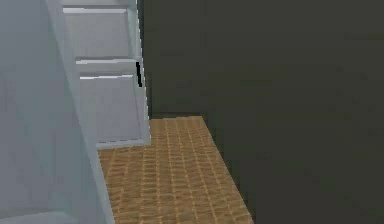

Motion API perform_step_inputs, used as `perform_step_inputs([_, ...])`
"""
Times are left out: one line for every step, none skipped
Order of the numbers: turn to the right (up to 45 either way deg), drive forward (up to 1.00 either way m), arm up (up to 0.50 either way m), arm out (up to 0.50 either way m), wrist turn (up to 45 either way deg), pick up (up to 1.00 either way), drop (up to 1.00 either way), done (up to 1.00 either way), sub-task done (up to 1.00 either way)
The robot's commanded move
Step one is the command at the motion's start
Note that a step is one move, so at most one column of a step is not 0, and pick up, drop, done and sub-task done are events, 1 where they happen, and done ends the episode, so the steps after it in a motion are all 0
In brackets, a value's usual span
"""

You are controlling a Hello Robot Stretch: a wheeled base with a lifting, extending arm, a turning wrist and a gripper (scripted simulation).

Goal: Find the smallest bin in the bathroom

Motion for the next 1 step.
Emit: perform_step_inputs([0.0,0.1,0.0,0.0,0.0,0.0,0.0,0.0,0.0])
